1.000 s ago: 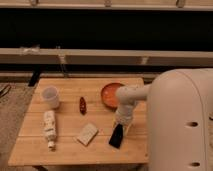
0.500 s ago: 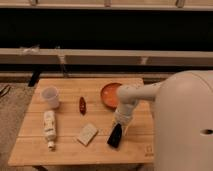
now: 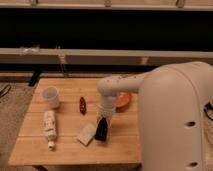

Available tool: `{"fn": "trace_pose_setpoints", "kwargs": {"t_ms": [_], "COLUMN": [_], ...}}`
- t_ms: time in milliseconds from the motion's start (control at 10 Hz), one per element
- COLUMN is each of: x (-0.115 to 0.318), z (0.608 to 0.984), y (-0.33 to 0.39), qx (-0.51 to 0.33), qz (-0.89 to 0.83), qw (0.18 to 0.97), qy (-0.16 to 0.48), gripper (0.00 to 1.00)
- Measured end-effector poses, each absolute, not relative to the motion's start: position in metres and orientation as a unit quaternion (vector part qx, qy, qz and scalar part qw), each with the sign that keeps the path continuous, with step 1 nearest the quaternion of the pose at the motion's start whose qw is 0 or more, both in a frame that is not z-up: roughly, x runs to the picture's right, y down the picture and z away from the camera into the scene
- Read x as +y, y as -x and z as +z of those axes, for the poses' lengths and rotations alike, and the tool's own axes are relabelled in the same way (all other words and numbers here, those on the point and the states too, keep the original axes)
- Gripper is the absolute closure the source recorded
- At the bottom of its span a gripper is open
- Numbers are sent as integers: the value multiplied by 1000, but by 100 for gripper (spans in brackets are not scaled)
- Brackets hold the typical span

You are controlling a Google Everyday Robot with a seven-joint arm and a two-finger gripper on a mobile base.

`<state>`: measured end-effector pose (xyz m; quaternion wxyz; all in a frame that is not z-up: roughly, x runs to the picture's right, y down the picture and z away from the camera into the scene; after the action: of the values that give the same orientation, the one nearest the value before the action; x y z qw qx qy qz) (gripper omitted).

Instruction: Place the eraser on the white sponge

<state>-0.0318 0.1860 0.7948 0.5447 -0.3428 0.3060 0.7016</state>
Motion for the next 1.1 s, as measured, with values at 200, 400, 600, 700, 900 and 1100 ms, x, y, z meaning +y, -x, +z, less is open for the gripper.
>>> {"fn": "trace_pose_setpoints", "kwargs": {"t_ms": [200,400,600,700,900,1100], "x": [178,171,172,175,183,191], "z": [796,795,791,788,785,782], "y": [52,68,75,80,90,99], "qx": [289,270,265,265,267,271], "qz": [680,656,644,636,619,604], "qw": [574,601,611,617,628,637], "qy": [353,368,376,381,389,395], "gripper": [100,100,100,100,100,99]}}
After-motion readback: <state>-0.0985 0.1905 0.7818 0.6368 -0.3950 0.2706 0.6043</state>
